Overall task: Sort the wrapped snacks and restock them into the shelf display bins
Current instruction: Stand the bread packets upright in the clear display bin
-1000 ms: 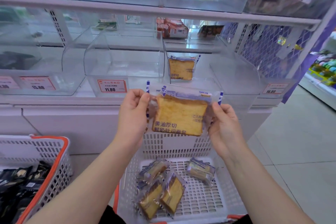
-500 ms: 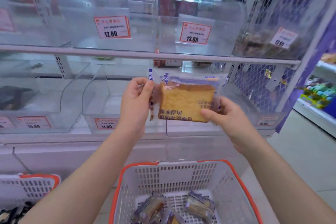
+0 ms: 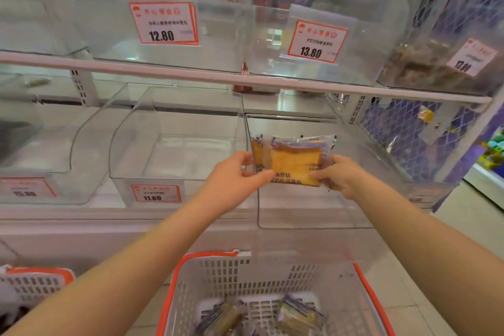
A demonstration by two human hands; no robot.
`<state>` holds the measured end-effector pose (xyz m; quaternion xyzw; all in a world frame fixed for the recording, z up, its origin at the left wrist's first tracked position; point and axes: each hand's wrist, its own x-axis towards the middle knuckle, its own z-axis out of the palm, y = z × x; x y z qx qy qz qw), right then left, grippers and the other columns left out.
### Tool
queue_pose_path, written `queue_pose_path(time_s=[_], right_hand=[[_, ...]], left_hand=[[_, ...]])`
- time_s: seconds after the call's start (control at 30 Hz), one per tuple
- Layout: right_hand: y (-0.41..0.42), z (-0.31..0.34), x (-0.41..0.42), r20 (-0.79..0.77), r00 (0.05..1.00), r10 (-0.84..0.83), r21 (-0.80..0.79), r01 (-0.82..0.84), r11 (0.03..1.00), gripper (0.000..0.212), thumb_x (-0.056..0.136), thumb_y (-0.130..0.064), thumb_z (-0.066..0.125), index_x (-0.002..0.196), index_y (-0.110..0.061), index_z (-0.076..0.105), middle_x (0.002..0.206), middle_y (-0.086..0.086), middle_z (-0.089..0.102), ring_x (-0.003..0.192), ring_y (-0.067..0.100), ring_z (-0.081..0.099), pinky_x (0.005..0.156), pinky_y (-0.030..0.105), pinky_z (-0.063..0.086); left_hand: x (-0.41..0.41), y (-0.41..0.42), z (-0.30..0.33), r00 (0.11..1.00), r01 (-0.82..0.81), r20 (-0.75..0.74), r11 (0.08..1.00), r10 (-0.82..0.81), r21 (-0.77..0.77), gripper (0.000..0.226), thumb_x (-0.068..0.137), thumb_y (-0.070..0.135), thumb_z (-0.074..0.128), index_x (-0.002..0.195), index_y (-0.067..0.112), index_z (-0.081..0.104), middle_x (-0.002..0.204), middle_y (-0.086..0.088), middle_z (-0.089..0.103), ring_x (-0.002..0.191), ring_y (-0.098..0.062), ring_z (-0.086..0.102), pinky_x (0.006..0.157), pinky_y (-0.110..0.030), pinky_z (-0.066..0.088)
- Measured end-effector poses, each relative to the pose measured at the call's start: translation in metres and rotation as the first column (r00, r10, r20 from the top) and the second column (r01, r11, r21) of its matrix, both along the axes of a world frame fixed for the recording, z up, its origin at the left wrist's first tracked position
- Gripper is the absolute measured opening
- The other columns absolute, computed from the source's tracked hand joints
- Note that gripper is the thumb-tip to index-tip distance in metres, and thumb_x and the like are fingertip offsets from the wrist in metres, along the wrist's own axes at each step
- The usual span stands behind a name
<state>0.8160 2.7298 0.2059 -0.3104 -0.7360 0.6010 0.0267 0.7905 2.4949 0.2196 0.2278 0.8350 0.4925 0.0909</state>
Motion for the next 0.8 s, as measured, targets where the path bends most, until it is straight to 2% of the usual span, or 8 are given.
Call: queue_pose_path(time_s=[0.2, 0.3, 0.4, 0.5, 0.57, 0.63, 0.7, 0.8], right_hand=[[0.004, -0.024, -0.047, 0.138, 0.988, 0.073, 0.081, -0.085, 0.993, 0.024, 0.078, 0.006, 0.067, 0.086, -0.012, 0.053, 0.083, 0.009, 0.059, 0.068, 0.019, 0.052, 0.063, 0.029, 0.043], [0.002, -0.037, -0.062, 0.197, 0.980, 0.038, 0.238, -0.085, 0.968, 0.031, 0.079, -0.003, 0.071, 0.105, -0.001, 0.054, 0.096, 0.017, 0.059, 0.078, 0.025, 0.054, 0.070, 0.034, 0.046], [-0.006, -0.040, -0.069, 0.245, 0.969, 0.025, 0.470, -0.141, 0.871, 0.038, 0.082, -0.014, 0.068, 0.115, -0.004, 0.051, 0.106, 0.016, 0.058, 0.098, 0.031, 0.058, 0.088, 0.042, 0.052], [-0.015, -0.038, -0.069, 0.206, 0.975, 0.081, 0.374, -0.155, 0.914, 0.010, 0.087, -0.009, 0.059, 0.095, -0.006, 0.055, 0.092, 0.011, 0.056, 0.090, 0.027, 0.055, 0.090, 0.044, 0.051], [-0.015, -0.033, -0.063, 0.142, 0.986, 0.092, 0.266, -0.128, 0.956, 0.012, 0.087, -0.005, 0.059, 0.081, -0.010, 0.049, 0.088, 0.009, 0.053, 0.087, 0.024, 0.051, 0.087, 0.041, 0.050], [-0.013, -0.024, -0.052, 0.092, 0.994, 0.066, 0.179, -0.082, 0.980, 0.016, 0.088, -0.009, 0.061, 0.098, -0.003, 0.050, 0.100, 0.013, 0.051, 0.093, 0.026, 0.050, 0.093, 0.041, 0.048], [-0.014, -0.011, -0.034, 0.097, 0.992, 0.084, 0.201, -0.103, 0.974, 0.045, 0.088, -0.017, 0.063, 0.125, 0.001, 0.043, 0.110, 0.013, 0.048, 0.100, 0.026, 0.052, 0.098, 0.041, 0.046], [-0.026, 0.014, 0.009, -0.015, 0.972, 0.233, 0.360, -0.212, 0.909, 0.035, 0.089, -0.017, 0.060, 0.121, -0.005, 0.053, 0.103, 0.009, 0.058, 0.087, 0.017, 0.060, 0.082, 0.030, 0.050]], left_hand=[[-0.009, -0.002, -0.008, 0.999, 0.011, -0.044, 0.999, -0.010, 0.039, 0.054, 0.074, 0.042, 0.067, 0.123, 0.025, 0.051, 0.114, 0.016, 0.056, 0.089, 0.007, 0.056, 0.065, -0.004, 0.039], [-0.008, -0.003, -0.009, 1.000, 0.024, -0.013, 0.996, -0.023, 0.084, 0.054, 0.074, 0.041, 0.067, 0.123, 0.025, 0.051, 0.113, 0.017, 0.056, 0.093, 0.005, 0.057, 0.069, -0.006, 0.042], [-0.009, -0.003, -0.009, 1.000, 0.016, -0.027, 0.997, -0.014, 0.081, 0.053, 0.075, 0.040, 0.068, 0.122, 0.025, 0.050, 0.111, 0.017, 0.055, 0.091, 0.006, 0.056, 0.069, -0.007, 0.042], [-0.010, -0.003, -0.010, 0.999, 0.006, -0.038, 0.997, -0.004, 0.074, 0.052, 0.075, 0.040, 0.068, 0.121, 0.025, 0.050, 0.110, 0.017, 0.054, 0.088, 0.011, 0.053, 0.063, -0.005, 0.042], [-0.010, -0.002, -0.011, 0.999, 0.007, -0.042, 0.998, -0.004, 0.063, 0.052, 0.075, 0.043, 0.068, 0.121, 0.025, 0.050, 0.112, 0.017, 0.054, 0.088, 0.012, 0.053, 0.061, -0.005, 0.040], [-0.008, -0.002, -0.011, 1.000, 0.011, -0.011, 0.997, -0.011, 0.075, 0.053, 0.077, 0.044, 0.066, 0.124, 0.025, 0.049, 0.115, 0.017, 0.054, 0.091, 0.010, 0.054, 0.066, -0.008, 0.040], [-0.004, -0.003, -0.014, 0.996, -0.015, 0.084, 0.987, 0.001, 0.160, 0.046, 0.083, 0.042, 0.061, 0.123, 0.022, 0.050, 0.118, 0.012, 0.056, 0.097, 0.000, 0.058, 0.076, -0.019, 0.047], [0.008, -0.007, -0.025, 0.956, -0.126, 0.291, 0.941, 0.032, 0.313, 0.016, 0.095, 0.032, 0.046, 0.102, 0.023, 0.057, 0.105, 0.004, 0.062, 0.085, -0.008, 0.061, 0.072, -0.024, 0.050]])
